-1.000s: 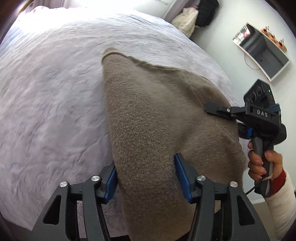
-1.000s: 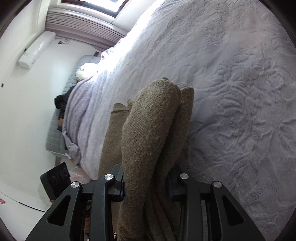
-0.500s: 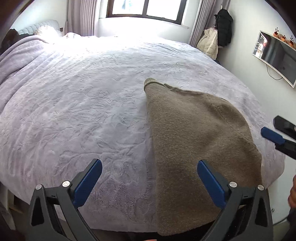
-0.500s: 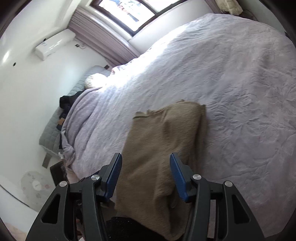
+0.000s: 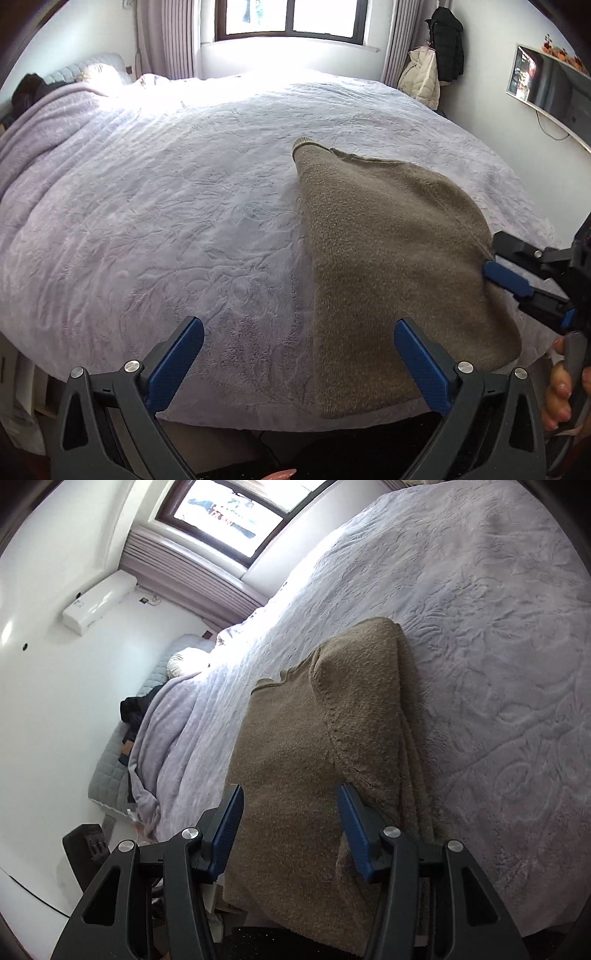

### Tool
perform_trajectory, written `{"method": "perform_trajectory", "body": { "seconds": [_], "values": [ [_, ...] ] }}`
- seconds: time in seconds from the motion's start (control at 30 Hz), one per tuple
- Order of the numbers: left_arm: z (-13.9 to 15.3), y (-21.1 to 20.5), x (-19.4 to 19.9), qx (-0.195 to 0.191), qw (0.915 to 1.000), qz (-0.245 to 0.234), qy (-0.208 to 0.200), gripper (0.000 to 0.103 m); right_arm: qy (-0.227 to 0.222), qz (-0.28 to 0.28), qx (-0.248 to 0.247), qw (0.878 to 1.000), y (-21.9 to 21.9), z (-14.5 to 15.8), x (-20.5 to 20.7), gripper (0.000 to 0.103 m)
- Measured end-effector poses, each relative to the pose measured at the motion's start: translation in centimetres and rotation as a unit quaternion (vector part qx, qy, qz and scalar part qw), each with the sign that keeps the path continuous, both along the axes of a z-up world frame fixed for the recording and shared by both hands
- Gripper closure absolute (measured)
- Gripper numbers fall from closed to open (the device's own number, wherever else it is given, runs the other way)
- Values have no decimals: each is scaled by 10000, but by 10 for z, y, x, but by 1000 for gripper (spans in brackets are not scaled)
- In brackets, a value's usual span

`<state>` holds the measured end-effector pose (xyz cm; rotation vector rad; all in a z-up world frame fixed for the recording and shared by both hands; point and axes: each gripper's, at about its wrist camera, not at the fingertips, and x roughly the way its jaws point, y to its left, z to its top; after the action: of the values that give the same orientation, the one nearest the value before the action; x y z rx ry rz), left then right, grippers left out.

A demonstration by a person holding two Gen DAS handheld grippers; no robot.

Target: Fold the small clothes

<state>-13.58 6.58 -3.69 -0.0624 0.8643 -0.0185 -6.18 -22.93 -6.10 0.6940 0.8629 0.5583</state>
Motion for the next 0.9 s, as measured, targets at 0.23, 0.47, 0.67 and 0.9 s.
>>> {"method": "perform_trajectory", "body": {
  "seconds": [0.23, 0.47, 0.67, 0.9],
  "values": [
    [5, -15, -10, 106, 9999, -2, -121, 0, 105, -319, -243, 9991, -15, 15, -28, 28],
    [8, -22, -13, 186, 9996, 184, -73, 0, 293, -524, -1226, 9906, -21, 21, -44, 24],
    [0, -21, -9, 247, 9991, 244, 231, 0, 32, -409, -2172, 9753, 5, 33, -49, 20],
    [-8, -16, -5, 407, 9972, 412, 468, 0, -422, -296, -3151, 9476, 43, 43, -54, 0]
  ]
}}
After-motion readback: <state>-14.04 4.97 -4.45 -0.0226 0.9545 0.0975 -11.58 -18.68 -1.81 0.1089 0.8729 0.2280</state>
